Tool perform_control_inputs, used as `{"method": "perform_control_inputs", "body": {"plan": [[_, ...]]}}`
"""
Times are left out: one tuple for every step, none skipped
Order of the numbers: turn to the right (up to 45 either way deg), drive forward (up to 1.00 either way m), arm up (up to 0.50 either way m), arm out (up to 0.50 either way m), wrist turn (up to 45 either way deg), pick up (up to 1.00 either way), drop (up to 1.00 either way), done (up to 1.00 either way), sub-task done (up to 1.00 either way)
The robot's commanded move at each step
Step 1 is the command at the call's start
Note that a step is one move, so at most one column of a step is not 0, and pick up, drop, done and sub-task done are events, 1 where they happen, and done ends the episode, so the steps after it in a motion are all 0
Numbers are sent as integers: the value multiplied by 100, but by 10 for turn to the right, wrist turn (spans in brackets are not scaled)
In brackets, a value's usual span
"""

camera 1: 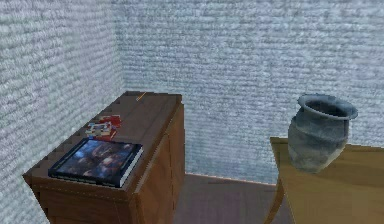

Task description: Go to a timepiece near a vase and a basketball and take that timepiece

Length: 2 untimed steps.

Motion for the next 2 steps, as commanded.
{"method": "perform_control_inputs", "body": {"plan": [[0,0,0,0,0,100,0,0,0],[0,0,10,0,0,0,0,0,0]]}}
